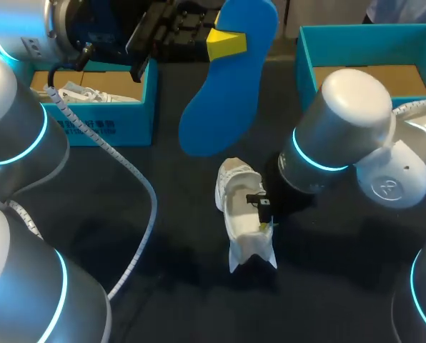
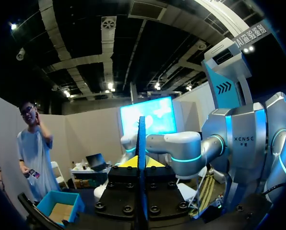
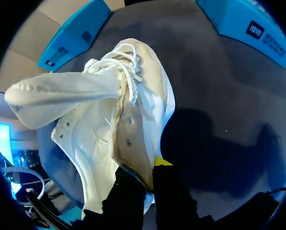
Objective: Take the shoe out of the shoebox, open the shoe tongue, remove and reinsert the insole, then place the shoe into the shoebox
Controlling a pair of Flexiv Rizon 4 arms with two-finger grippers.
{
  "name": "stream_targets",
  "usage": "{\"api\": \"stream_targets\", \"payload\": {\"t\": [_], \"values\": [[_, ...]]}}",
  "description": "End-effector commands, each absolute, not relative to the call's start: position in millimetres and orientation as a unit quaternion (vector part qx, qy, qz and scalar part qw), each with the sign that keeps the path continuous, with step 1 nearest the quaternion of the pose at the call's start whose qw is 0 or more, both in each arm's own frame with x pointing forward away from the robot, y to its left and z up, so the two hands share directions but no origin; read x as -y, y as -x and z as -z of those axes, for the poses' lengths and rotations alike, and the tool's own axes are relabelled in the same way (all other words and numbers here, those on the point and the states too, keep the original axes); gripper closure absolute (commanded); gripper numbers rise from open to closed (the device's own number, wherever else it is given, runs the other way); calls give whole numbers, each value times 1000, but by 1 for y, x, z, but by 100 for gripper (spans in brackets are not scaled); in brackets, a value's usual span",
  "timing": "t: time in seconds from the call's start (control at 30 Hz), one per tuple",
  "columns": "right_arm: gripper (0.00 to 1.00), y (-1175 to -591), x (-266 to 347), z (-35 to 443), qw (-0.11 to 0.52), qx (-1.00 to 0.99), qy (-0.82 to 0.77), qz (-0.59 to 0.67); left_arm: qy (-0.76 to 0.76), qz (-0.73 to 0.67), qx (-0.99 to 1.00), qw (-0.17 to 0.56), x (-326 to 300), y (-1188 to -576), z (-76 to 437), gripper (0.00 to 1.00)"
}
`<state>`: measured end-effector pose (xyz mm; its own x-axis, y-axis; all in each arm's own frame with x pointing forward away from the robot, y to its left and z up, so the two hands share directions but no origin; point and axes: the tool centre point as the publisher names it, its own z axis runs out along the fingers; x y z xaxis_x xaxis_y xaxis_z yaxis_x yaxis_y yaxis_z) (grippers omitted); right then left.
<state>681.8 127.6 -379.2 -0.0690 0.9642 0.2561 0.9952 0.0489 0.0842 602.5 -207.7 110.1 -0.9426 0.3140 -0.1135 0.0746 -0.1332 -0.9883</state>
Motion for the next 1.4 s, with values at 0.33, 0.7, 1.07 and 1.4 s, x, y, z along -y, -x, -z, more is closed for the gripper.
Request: {"api": "stream_targets", "payload": {"t": [0.33,0.7,1.07,1.4], "values": [[100,-684,-123,401,94,709,684,143,150,-737,654,82,209,-604,-110,100],[0,-682,-113,357,136,686,699,150,150,-737,654,82,209,-604,-110,100],[0,-683,-102,320,210,665,706,124,150,-737,654,82,209,-604,-110,100],[0,-685,-95,305,250,664,681,181,150,-737,654,82,209,-604,-110,100]]}}
